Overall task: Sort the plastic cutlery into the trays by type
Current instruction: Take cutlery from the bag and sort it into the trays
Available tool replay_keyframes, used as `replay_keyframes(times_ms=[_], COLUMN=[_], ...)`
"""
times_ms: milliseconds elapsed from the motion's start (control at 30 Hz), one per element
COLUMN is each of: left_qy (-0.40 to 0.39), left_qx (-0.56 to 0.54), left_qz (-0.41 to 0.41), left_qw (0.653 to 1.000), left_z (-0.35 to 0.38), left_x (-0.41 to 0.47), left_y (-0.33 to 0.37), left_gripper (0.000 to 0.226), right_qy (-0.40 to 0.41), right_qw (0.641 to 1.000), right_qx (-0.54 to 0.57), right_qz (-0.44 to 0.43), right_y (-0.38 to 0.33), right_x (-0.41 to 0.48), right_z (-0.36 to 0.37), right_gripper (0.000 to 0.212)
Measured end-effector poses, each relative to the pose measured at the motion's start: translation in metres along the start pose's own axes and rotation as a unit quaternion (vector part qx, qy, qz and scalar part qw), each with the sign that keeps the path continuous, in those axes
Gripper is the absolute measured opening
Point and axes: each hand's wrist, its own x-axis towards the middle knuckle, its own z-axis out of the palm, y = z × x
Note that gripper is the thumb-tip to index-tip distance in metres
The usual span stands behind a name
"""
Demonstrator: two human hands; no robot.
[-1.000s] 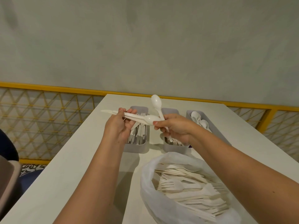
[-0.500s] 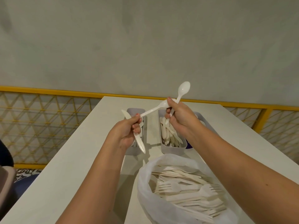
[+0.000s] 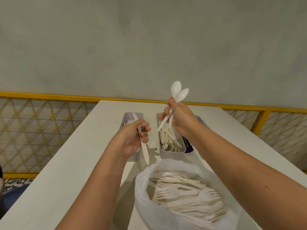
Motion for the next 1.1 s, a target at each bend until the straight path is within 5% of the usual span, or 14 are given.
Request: replay_keyframes(times_ms=[233, 433, 700, 800, 1000, 1100], left_qy=[-0.014, -0.008, -0.019, -0.007, 0.015, 0.017], left_qx=[0.023, -0.008, 0.007, 0.008, -0.024, -0.054], left_qz=[0.007, 0.017, 0.054, 0.069, 0.108, 0.135], left_qw=[1.0, 1.0, 0.998, 0.998, 0.994, 0.989], left_z=[-0.001, -0.005, -0.008, -0.009, -0.005, -0.001], left_x=[-0.004, -0.002, -0.001, 0.002, 0.004, 0.005], left_y=[0.003, 0.003, 0.004, 0.004, 0.0, -0.002], left_gripper=[0.027, 0.027, 0.026, 0.025, 0.023, 0.022], right_qy=[0.096, 0.124, 0.144, 0.138, 0.004, -0.117], right_qw=[0.965, 0.854, 0.799, 0.771, 0.847, 0.87], right_qx=[-0.226, -0.489, -0.56, -0.612, -0.529, -0.476], right_qz=[0.092, 0.129, 0.167, 0.11, -0.047, -0.051], right_y=[-0.003, 0.018, 0.049, 0.043, 0.016, 0.007], right_x=[0.022, 0.03, 0.047, 0.046, 0.019, -0.006], right_z=[-0.066, -0.107, -0.121, -0.109, -0.05, -0.016], right_gripper=[0.021, 0.015, 0.047, 0.051, 0.034, 0.022])
